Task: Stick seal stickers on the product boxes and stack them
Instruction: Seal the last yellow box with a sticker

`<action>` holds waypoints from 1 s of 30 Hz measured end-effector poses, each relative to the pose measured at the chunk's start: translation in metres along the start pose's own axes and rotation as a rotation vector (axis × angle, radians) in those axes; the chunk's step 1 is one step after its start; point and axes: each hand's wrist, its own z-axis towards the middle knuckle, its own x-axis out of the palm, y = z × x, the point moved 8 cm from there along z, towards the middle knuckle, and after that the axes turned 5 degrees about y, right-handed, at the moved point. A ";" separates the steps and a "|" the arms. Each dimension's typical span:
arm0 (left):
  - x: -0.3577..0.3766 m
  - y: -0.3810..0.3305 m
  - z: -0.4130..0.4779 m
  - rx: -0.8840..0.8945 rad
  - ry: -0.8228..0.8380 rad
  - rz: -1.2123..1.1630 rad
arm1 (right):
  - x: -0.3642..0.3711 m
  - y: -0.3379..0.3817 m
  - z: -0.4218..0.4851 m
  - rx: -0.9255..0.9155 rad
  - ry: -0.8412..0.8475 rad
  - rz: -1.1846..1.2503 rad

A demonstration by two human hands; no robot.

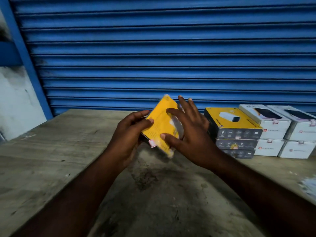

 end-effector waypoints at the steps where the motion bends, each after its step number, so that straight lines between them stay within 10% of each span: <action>1: 0.001 -0.001 0.000 0.006 0.027 0.036 | -0.001 0.003 0.000 -0.022 0.007 -0.061; 8: 0.001 -0.005 -0.004 0.011 0.075 0.217 | 0.002 0.021 -0.001 -0.130 0.125 -0.207; 23: 0.014 -0.041 -0.020 0.514 0.033 0.604 | -0.023 -0.005 0.007 0.130 -0.191 0.348; 30: 0.006 -0.046 -0.020 0.563 -0.026 0.434 | -0.026 -0.021 0.003 0.262 -0.301 0.667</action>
